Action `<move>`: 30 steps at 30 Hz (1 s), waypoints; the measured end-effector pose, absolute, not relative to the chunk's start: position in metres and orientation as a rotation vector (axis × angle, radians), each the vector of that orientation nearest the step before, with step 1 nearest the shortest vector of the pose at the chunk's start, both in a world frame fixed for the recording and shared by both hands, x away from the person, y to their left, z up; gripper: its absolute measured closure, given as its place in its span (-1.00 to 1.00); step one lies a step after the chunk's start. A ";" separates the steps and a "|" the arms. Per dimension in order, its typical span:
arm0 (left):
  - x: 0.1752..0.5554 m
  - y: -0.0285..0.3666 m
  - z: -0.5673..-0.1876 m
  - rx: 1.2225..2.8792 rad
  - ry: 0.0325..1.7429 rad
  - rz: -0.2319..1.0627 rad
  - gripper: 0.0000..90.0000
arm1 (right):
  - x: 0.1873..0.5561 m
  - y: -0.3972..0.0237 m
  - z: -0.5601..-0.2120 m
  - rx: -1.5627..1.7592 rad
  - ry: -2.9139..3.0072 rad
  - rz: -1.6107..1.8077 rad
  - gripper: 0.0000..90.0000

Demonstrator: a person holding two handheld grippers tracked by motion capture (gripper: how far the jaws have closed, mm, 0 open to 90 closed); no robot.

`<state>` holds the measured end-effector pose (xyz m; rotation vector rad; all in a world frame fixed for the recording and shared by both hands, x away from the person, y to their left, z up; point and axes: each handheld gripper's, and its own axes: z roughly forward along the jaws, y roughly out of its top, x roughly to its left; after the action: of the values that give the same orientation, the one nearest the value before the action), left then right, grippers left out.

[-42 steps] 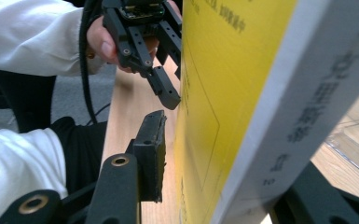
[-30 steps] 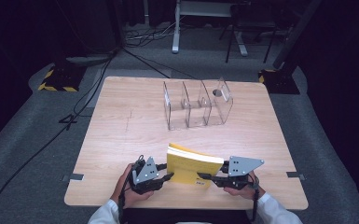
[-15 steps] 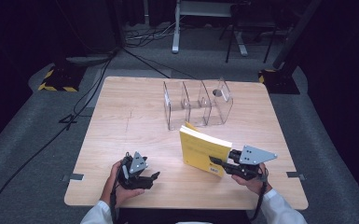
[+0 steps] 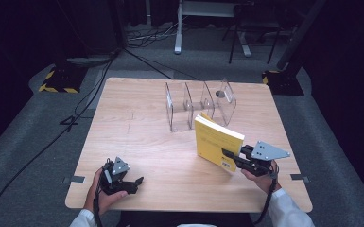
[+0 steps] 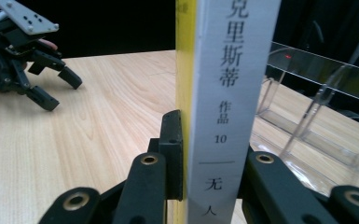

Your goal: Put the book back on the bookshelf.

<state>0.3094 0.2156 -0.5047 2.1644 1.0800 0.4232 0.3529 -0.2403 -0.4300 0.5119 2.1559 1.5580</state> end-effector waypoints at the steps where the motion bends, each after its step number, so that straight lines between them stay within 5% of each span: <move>1: 0.310 0.215 -0.505 2.164 1.079 0.417 -0.64 | 0.354 -0.241 -0.430 0.517 2.146 1.559 0.70; 30: 0.314 0.213 -0.505 2.148 1.110 0.421 -0.67 | 0.363 -0.289 -0.393 0.696 1.867 1.516 0.70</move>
<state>0.3139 0.2131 -0.5053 2.1482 1.1097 0.4211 0.3632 -0.2890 -0.3932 0.6964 1.8673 1.5157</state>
